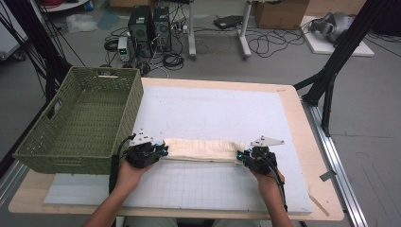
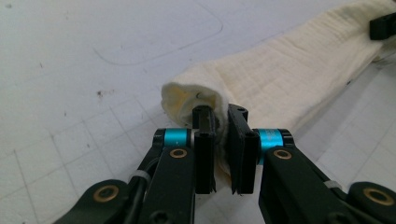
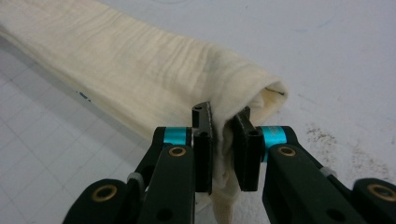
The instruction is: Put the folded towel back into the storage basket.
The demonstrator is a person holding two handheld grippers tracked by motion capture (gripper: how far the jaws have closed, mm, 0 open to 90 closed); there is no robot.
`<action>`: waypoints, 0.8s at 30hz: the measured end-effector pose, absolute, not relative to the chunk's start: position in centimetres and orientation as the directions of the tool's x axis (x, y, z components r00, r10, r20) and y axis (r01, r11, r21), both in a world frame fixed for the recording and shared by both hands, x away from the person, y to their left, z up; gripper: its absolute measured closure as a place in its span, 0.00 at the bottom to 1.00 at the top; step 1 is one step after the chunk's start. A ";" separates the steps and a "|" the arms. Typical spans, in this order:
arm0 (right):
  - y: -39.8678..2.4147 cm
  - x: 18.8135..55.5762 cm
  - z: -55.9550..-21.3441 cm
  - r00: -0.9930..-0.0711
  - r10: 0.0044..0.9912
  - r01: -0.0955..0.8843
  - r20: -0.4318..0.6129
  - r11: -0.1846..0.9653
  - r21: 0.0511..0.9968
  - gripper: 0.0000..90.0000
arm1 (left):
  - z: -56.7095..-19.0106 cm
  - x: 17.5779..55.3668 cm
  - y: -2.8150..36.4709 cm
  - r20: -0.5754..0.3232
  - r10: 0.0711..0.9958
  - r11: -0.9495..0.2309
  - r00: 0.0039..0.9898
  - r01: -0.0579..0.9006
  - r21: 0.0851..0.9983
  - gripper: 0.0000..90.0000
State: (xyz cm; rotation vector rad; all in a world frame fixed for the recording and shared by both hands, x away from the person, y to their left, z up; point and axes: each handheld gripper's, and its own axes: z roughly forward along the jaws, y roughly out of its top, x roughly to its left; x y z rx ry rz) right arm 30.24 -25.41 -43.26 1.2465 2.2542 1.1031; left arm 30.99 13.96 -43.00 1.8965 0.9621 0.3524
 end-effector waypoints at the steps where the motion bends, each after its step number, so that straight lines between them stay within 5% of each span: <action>1: -25.4 30.2 -43.0 -0.559 0.827 0.556 0.064 0.316 0.769 0.90 | -42.7 30.9 14.0 -0.149 0.743 -0.239 0.652 0.467 0.852 0.91; 24: -23.7 32.2 -36.0 -0.589 0.807 0.405 -0.041 0.339 0.849 0.90 | -34.9 29.1 16.7 -0.137 0.749 -0.092 0.648 0.306 0.948 0.91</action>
